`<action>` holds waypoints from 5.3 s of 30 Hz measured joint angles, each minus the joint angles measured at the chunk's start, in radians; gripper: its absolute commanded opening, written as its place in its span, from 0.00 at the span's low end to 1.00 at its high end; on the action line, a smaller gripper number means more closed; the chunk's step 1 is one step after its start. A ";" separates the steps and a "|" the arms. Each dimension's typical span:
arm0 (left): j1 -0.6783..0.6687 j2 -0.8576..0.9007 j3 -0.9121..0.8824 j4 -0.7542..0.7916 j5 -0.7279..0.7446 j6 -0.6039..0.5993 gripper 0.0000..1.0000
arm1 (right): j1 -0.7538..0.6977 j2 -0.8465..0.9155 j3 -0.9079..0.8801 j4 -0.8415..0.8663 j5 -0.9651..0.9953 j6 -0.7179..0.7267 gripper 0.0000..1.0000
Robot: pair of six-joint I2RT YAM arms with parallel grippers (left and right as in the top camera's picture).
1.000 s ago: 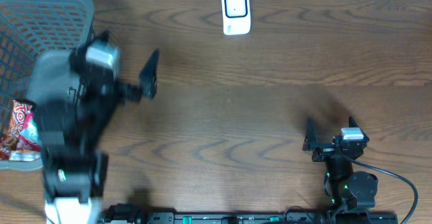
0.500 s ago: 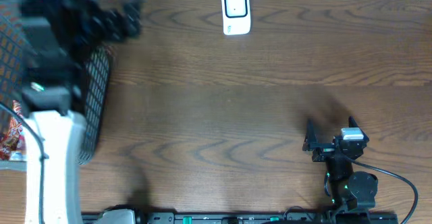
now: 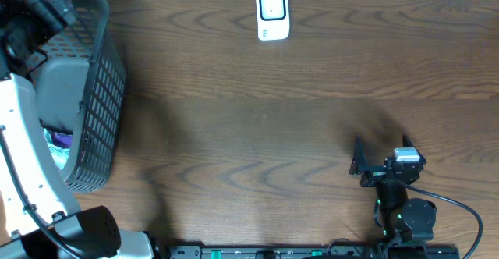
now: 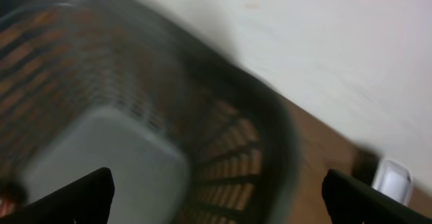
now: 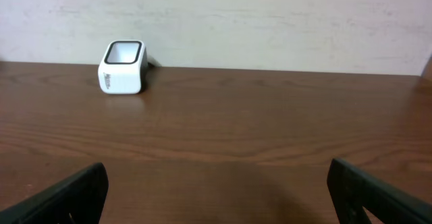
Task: Scan the item barcode
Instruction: 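Reach the left gripper into the grey basket and grasp the mint-green packet, then carry the green packet past the scanner and release it on the table, then reach the left gripper into the basket and grasp the red-purple bag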
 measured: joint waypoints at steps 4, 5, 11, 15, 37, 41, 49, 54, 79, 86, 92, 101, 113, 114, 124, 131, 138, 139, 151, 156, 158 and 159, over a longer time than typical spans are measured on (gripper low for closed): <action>0.034 -0.003 0.000 -0.113 -0.180 -0.182 0.98 | 0.000 0.000 0.000 0.000 0.000 0.000 0.99; 0.039 -0.002 0.000 -0.157 -0.233 -0.228 0.98 | 0.000 0.000 0.000 0.000 0.000 0.000 0.99; 0.040 0.027 0.000 -0.346 -0.481 -0.433 0.98 | 0.000 0.000 0.000 0.000 -0.001 0.000 0.99; 0.040 0.118 -0.001 -0.429 -0.560 -0.505 0.98 | 0.000 0.000 0.000 0.000 -0.001 0.000 0.99; 0.070 0.397 -0.107 -0.608 -0.694 -0.712 0.98 | 0.000 0.000 0.000 0.000 -0.002 0.000 0.99; 0.082 0.397 -0.177 -0.577 -0.697 -0.713 0.98 | 0.000 0.000 0.000 0.000 -0.002 0.000 0.99; 0.084 0.396 -0.297 -0.456 -0.699 -0.711 0.92 | 0.000 0.000 0.000 0.000 -0.002 0.000 0.99; 0.084 0.393 -0.321 -0.403 -0.679 -0.663 0.64 | 0.000 0.000 0.000 0.000 -0.002 0.000 0.99; 0.090 0.094 -0.197 -0.378 -0.543 -0.546 0.07 | 0.000 0.000 0.000 0.000 -0.002 0.000 0.99; 0.067 -0.177 -0.188 -0.082 -0.187 -0.446 0.07 | 0.000 0.000 0.000 0.000 -0.002 0.000 0.99; -0.127 -0.330 -0.180 0.214 0.092 -0.257 0.08 | 0.000 0.000 0.000 0.000 -0.002 0.000 0.99; -0.515 -0.282 -0.184 0.223 0.184 -0.067 0.08 | 0.000 0.000 0.000 0.000 -0.002 0.000 0.99; -0.796 0.212 -0.213 0.185 0.120 -0.001 0.07 | 0.000 0.000 0.000 0.000 -0.002 0.000 0.99; -0.814 0.253 -0.214 0.185 0.119 -0.004 0.08 | 0.000 0.000 0.000 0.000 -0.002 0.000 0.99; -0.943 0.475 -0.217 0.180 0.115 -0.091 0.47 | 0.000 0.000 0.000 0.000 -0.002 0.000 0.99; -0.991 0.476 -0.220 0.181 0.116 -0.138 0.76 | 0.000 0.000 0.000 0.000 -0.002 0.000 0.99; -0.954 0.441 -0.181 0.145 0.117 -0.115 0.76 | 0.000 0.000 0.000 0.000 -0.002 0.000 0.99; -0.933 0.415 -0.169 0.145 0.116 -0.106 0.76 | 0.000 0.000 0.000 0.000 -0.002 0.000 0.99; -0.475 -0.146 -0.087 0.085 -0.091 -0.069 0.98 | 0.000 0.000 0.000 0.000 -0.002 0.000 0.99; -0.245 -0.209 -0.086 -0.036 -0.252 -0.091 0.98 | 0.000 0.000 0.000 0.000 -0.002 0.000 0.99; -0.158 -0.198 -0.091 -0.096 -0.300 -0.120 0.98 | 0.000 0.000 0.000 0.000 -0.002 0.000 0.99; -0.123 -0.190 -0.095 -0.117 -0.316 -0.135 0.98 | 0.000 0.000 0.000 0.000 -0.002 0.000 0.99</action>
